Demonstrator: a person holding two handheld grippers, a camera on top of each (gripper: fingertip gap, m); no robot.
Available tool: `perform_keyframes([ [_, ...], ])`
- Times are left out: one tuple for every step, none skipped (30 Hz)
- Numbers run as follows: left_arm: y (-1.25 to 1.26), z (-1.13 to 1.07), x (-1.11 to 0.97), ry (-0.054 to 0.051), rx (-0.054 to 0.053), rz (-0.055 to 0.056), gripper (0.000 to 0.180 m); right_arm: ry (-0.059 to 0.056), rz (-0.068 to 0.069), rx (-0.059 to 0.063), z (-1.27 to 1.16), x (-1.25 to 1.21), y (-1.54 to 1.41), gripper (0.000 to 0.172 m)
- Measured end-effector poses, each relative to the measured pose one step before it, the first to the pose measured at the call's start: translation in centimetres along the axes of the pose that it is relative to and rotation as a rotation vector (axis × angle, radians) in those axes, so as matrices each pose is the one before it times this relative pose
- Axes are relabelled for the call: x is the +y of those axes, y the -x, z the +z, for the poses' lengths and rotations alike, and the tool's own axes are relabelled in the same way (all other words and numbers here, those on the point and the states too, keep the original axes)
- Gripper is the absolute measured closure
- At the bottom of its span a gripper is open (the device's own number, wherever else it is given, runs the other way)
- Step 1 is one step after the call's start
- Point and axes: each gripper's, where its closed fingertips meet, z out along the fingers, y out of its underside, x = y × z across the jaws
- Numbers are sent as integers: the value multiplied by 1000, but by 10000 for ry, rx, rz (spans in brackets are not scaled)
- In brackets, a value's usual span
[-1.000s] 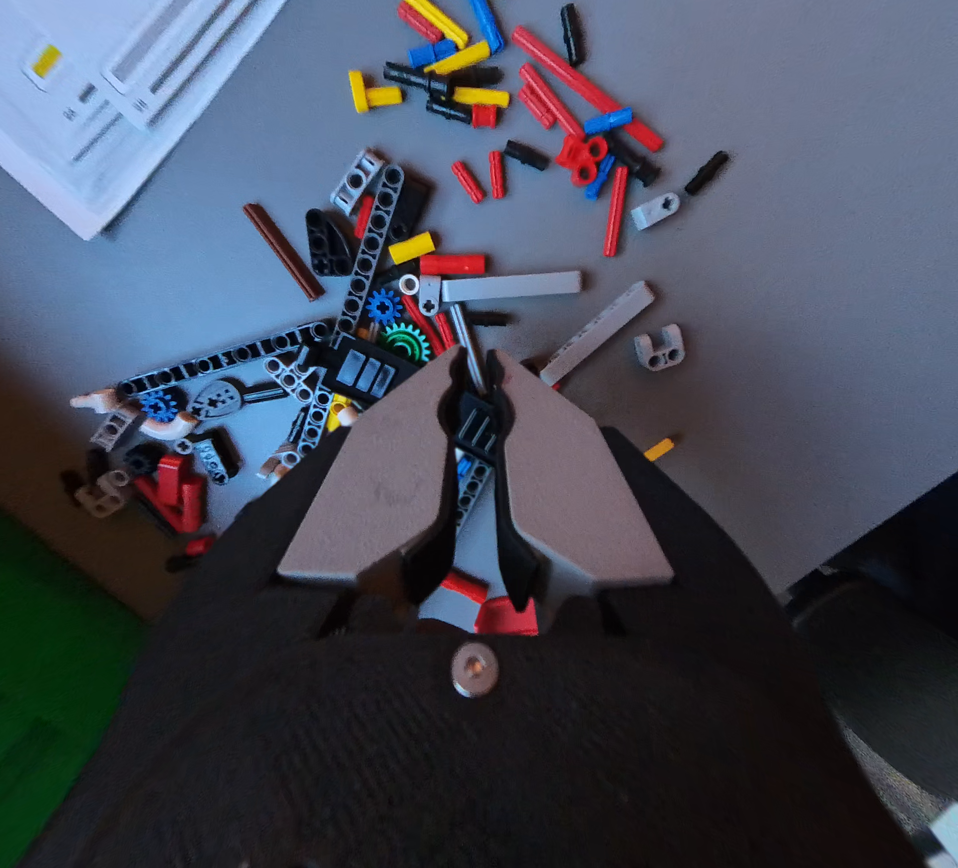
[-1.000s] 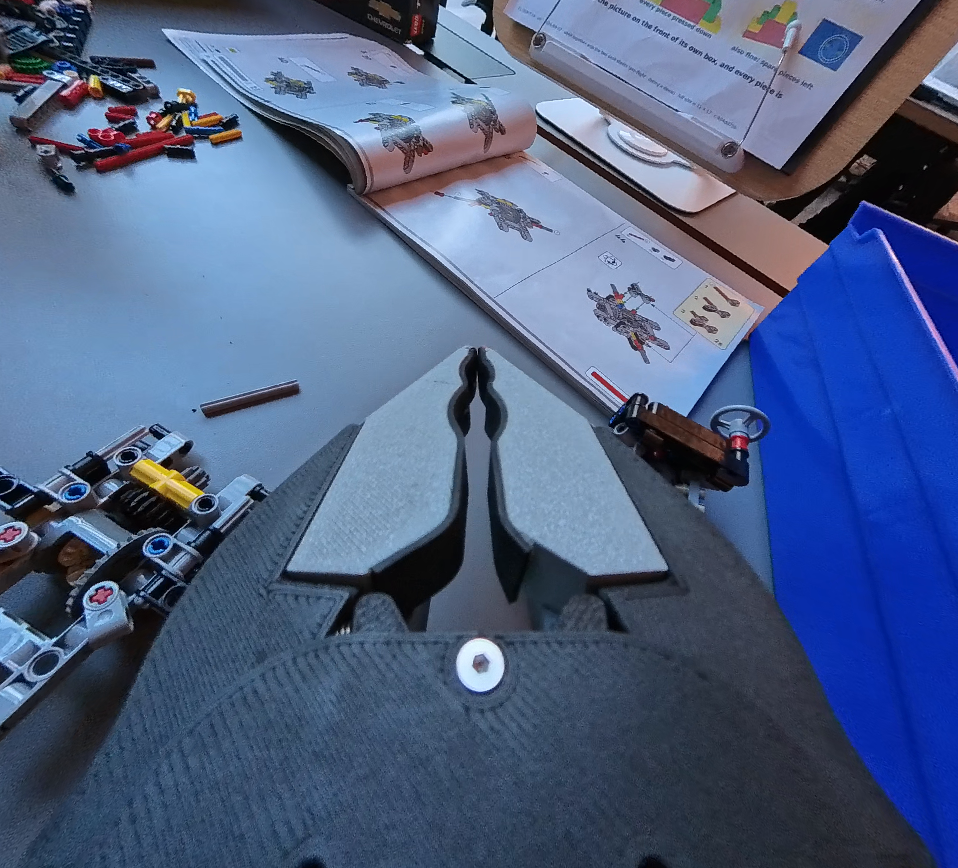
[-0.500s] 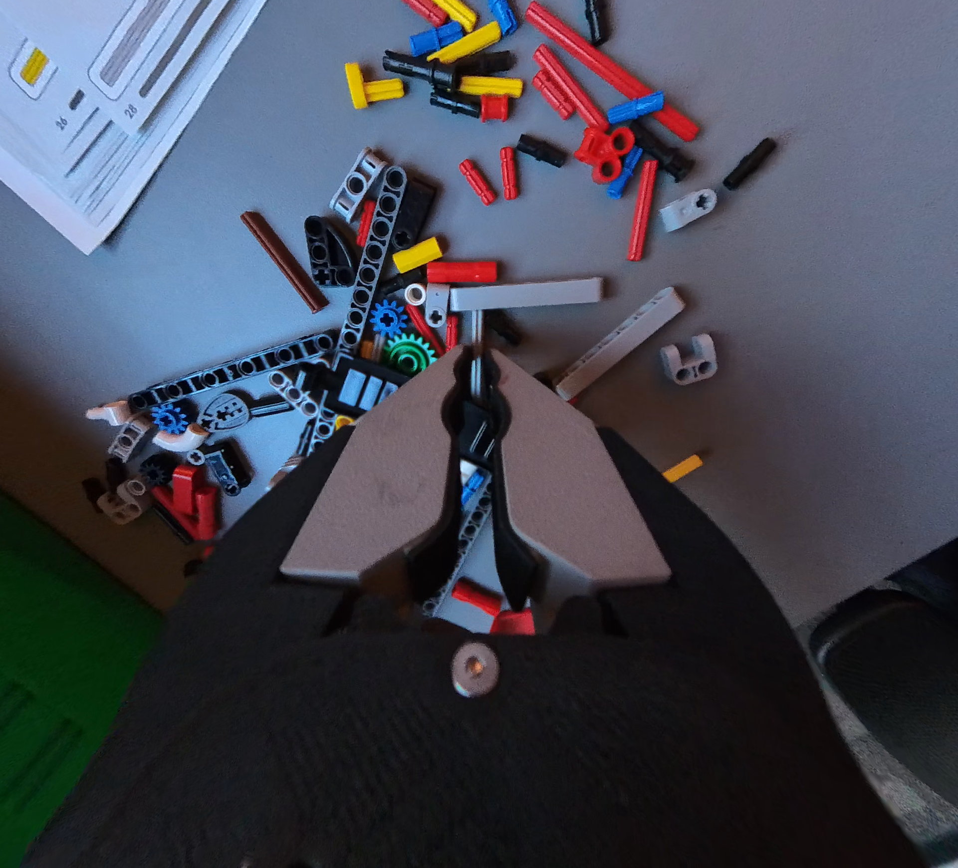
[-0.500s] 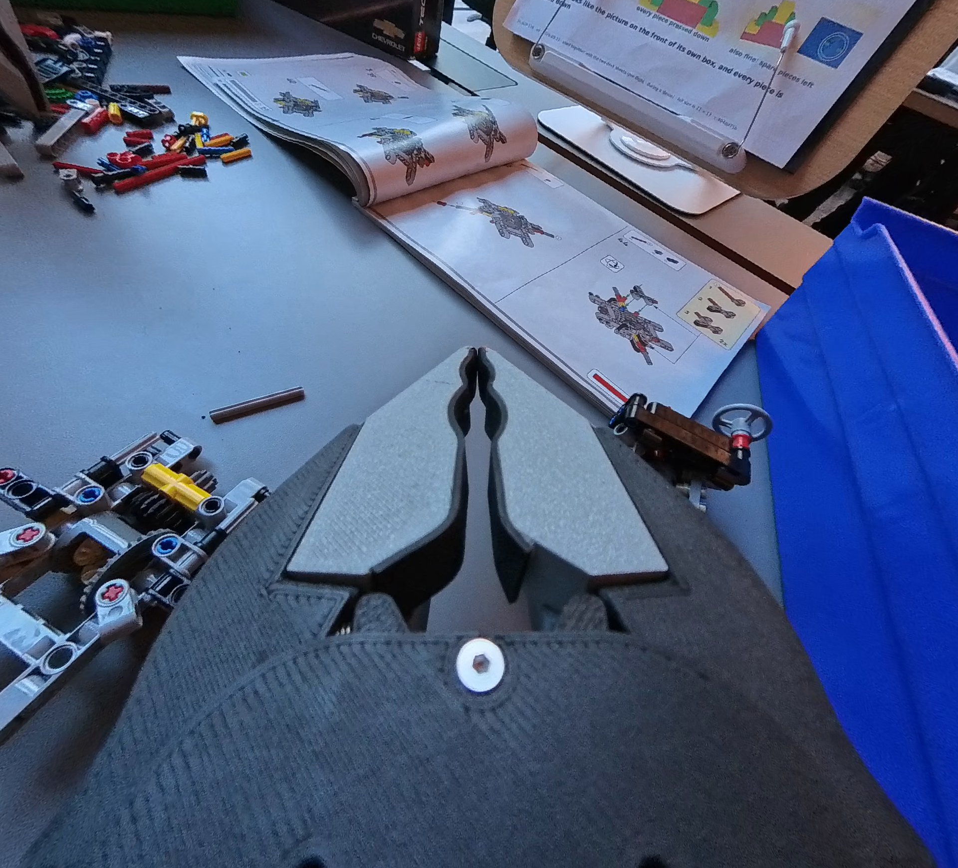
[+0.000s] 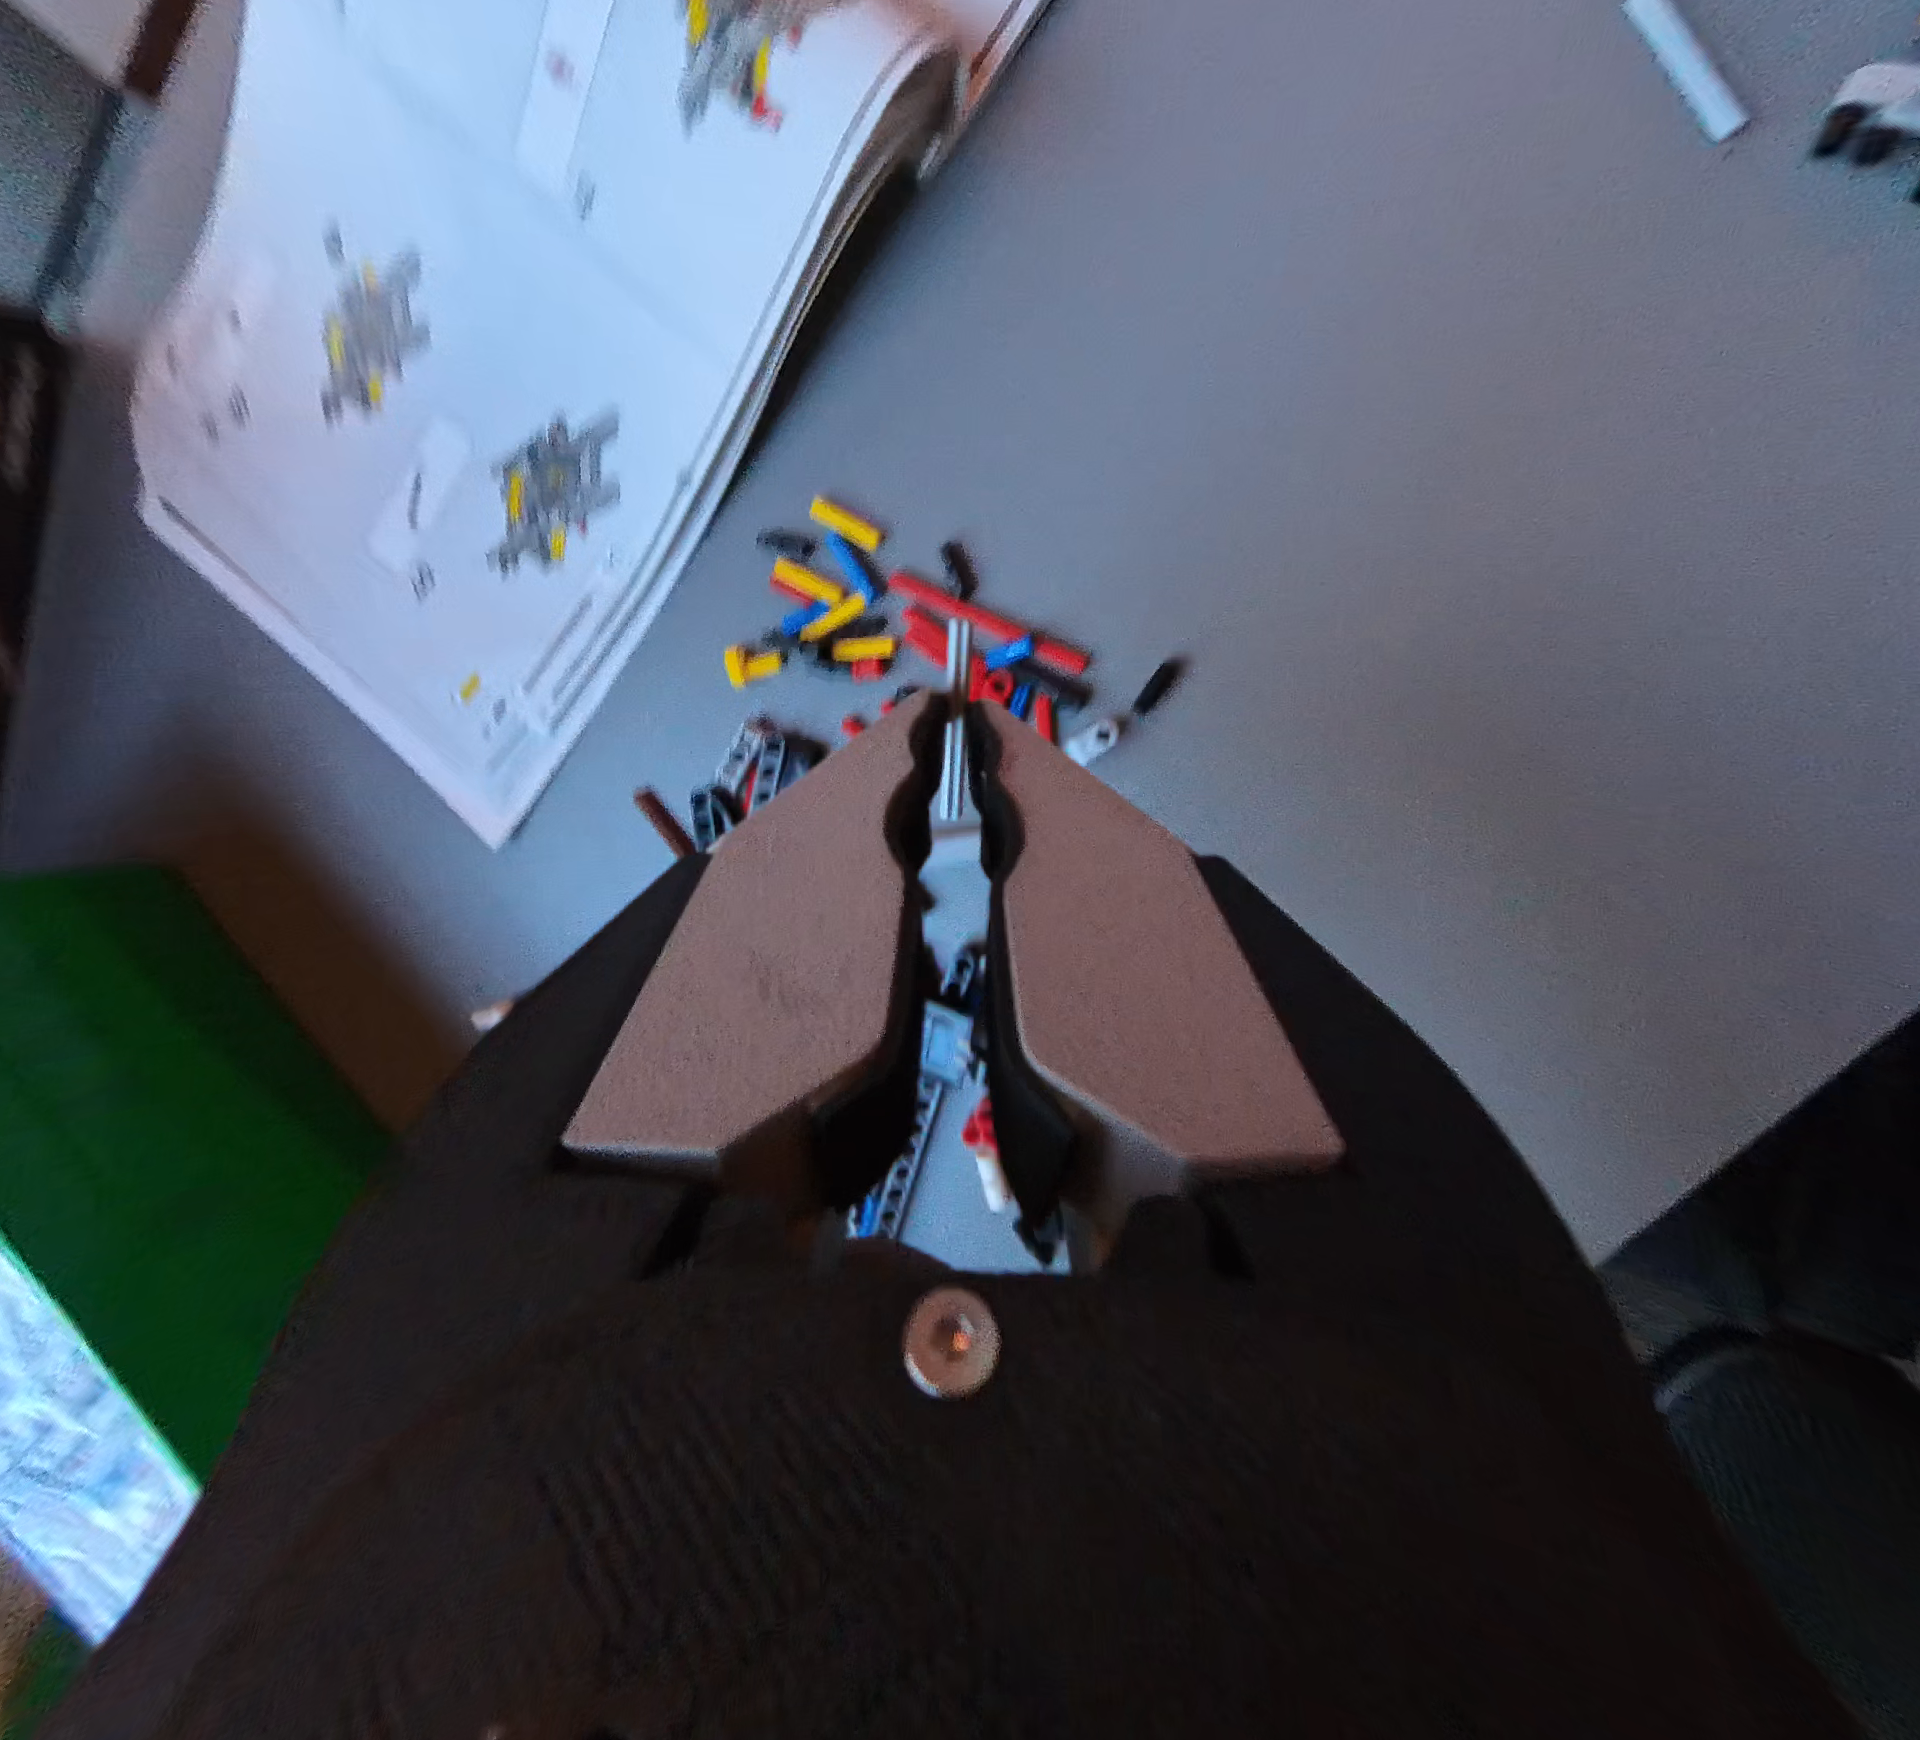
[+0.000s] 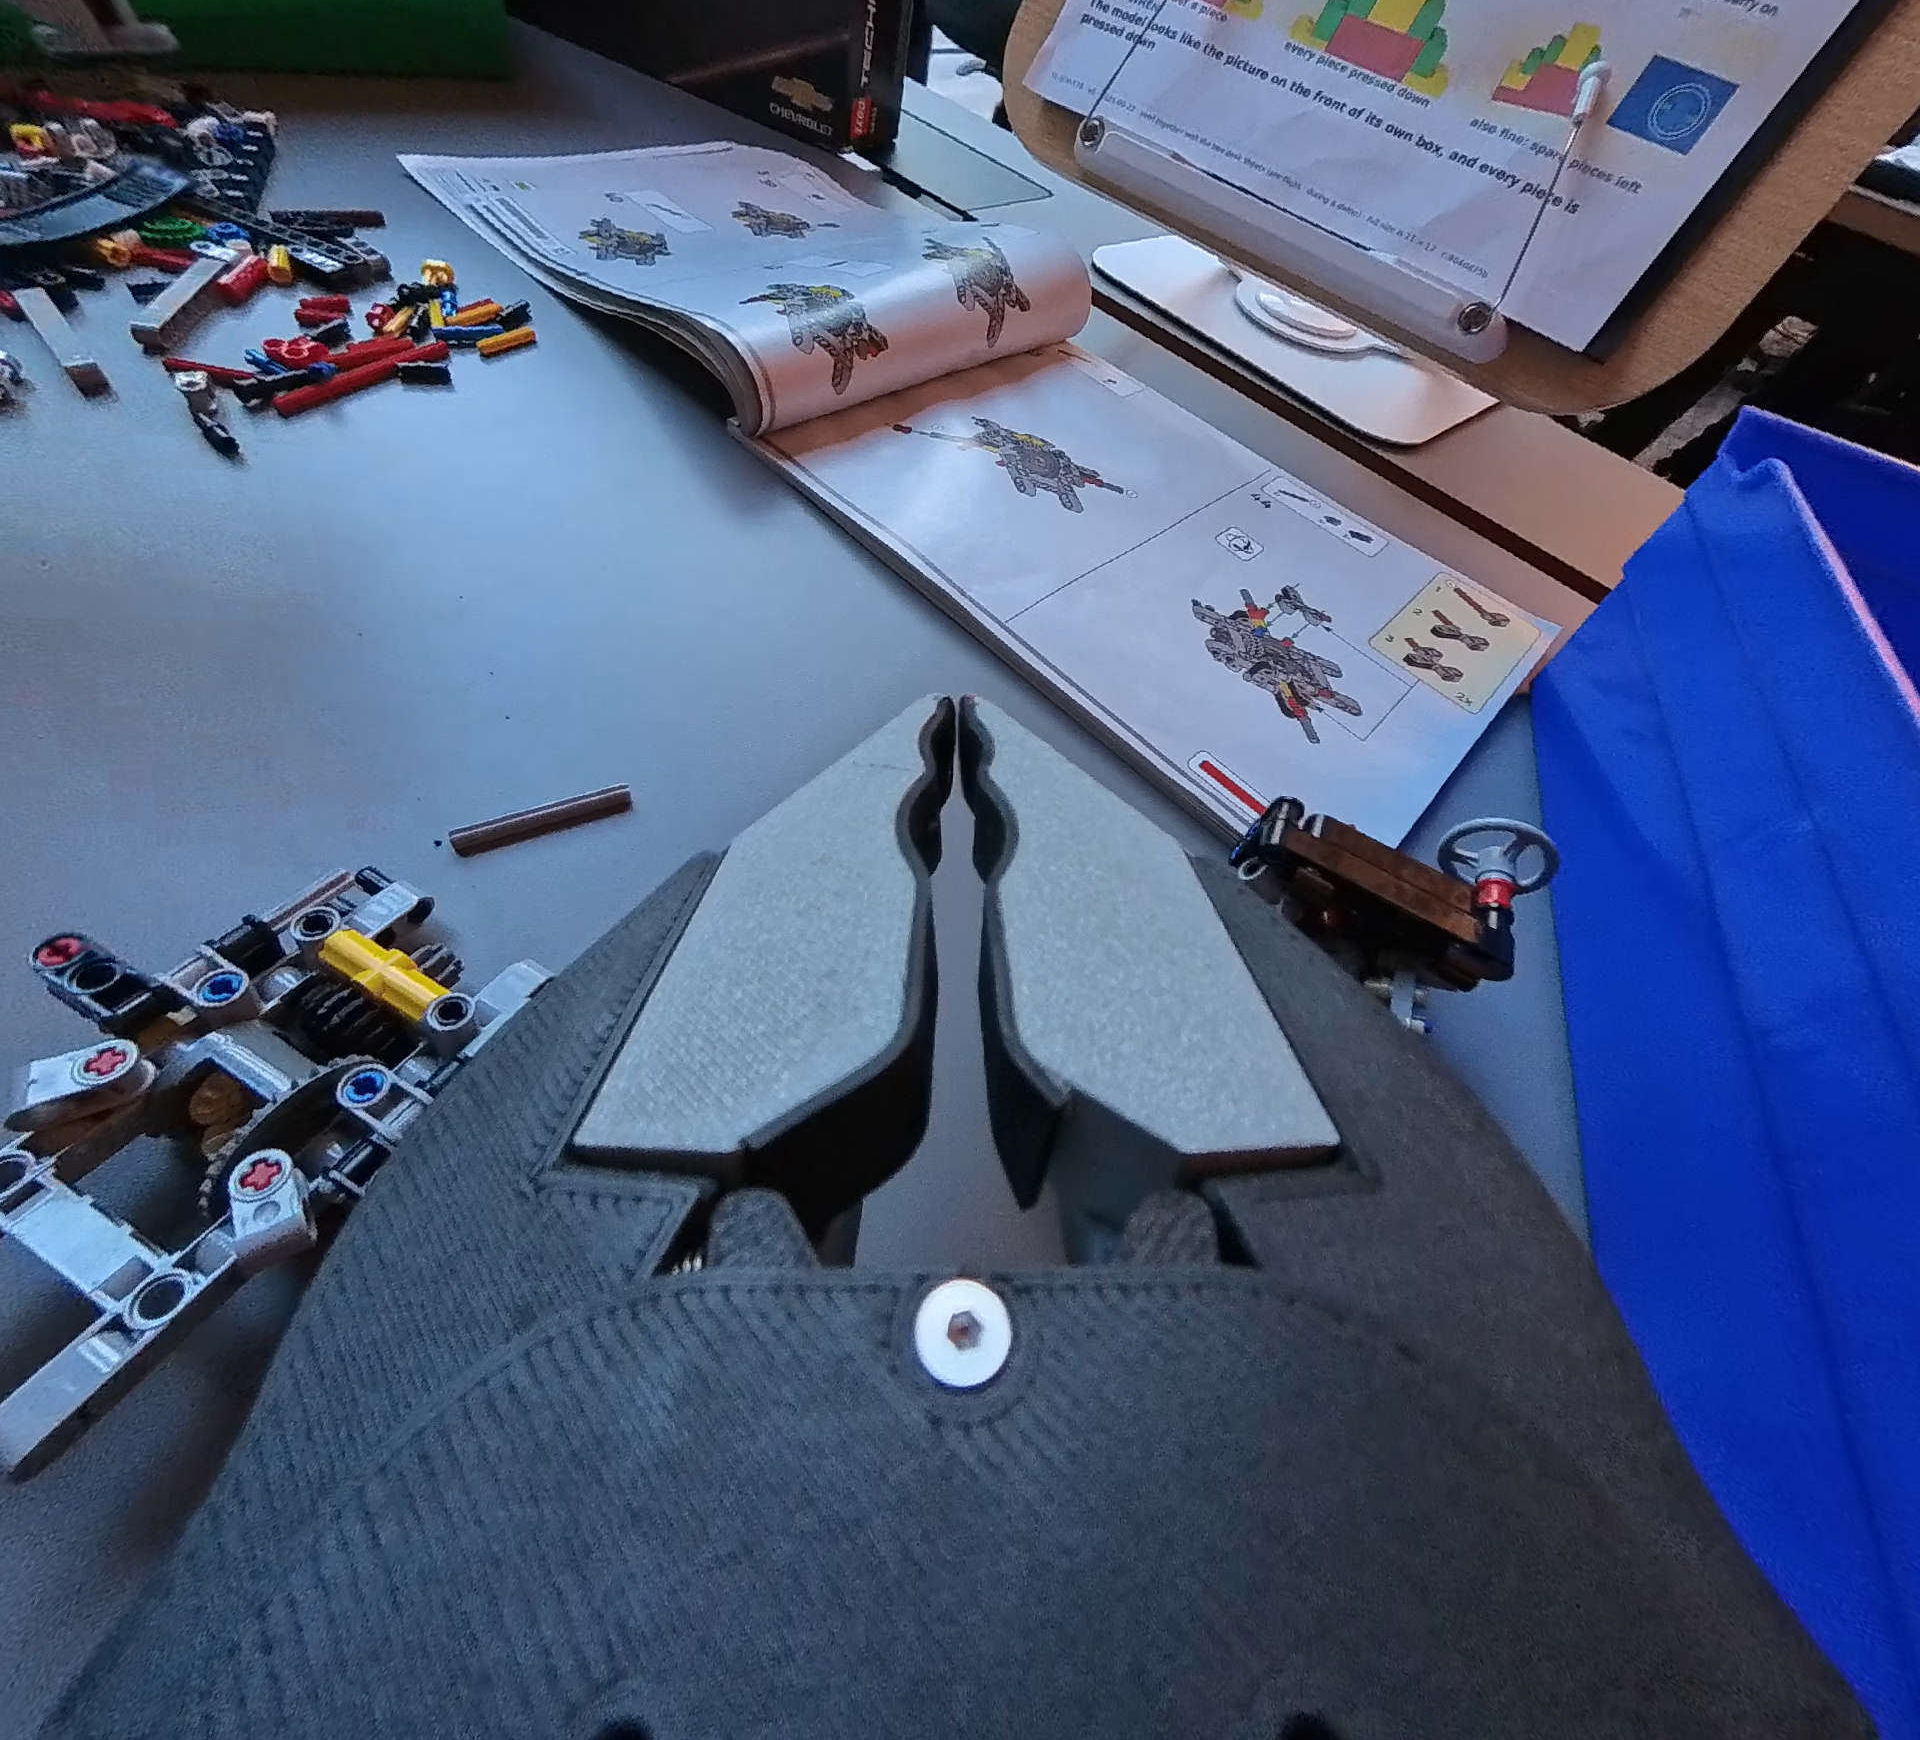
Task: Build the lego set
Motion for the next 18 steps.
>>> perform_keyframes([
  [-673, 160, -1254, -128, -117, 450, 179, -19, 39, 10, -36, -16, -69, 172],
  [-749, 253, -1304, -180, 51, 363, 179, -33, 36, 27, -48, -36, -106, 172],
  [-762, 365, -1253, -174, 193, 246, 179, -42, 26, 36, -74, -52, -108, 172],
  [-636, 455, -1258, -199, 182, 161, 180, -48, 15, 37, -84, -73, -90, 172],
  [-540, 524, -1271, -239, 142, 118, 179, -59, 0, 38, -109, -92, -85, 172],
  [-607, 588, -1208, -217, 176, 87, 179, -76, -13, 40, -117, -147, -73, 172],
  [-740, 665, -1203, -225, 234, 91, 179, -86, -8, 31, -120, -159, -57, 172],
  [-796, 747, -1247, -265, 240, 107, 179, -88, 2, 12, -107, -165, -34, 172],
  [-838, 867, -1326, -319, 266, 106, 179, -86, 11, 2, -106, -155, -13, 172],
  [-960, 1042, -1259, -300, 359, 117, 179, -81, 21, 12, -95, -136, -48, 172],
  [-909, 1179, -1000, -191, 366, 128, 179, -84, 29, 34, -120, -131, -93, 172],
  [-731, 1262, -714, -51, 319, 107, 179, -95, 31, 42, -155, -153, -128, 172],
  [-559, 1227, -512, 34, 258, 115, 179, -87, 29, 28, -193, -114, -117, 172],
  [-490, 1132, -396, 79, 253, 141, 179, -67, 28, 11, -199, -59, -100, 172],
  [-466, 987, -361, 86, 260, 184, 179, -67, 32, 23, -223, -37, -153, 172],
  [-326, 866, -365, 56, 187, 206, 179, -80, 49, 24, -214, -63, -174, 172],
  [-305, 752, -303, 81, 189, 184, 179, -76, 71, -4, -192, -50, -157, 172],
  [-392, 687, -203, 124, 264, 174, 179, -50, 91, -13, -157, -14, -157, 172],
])
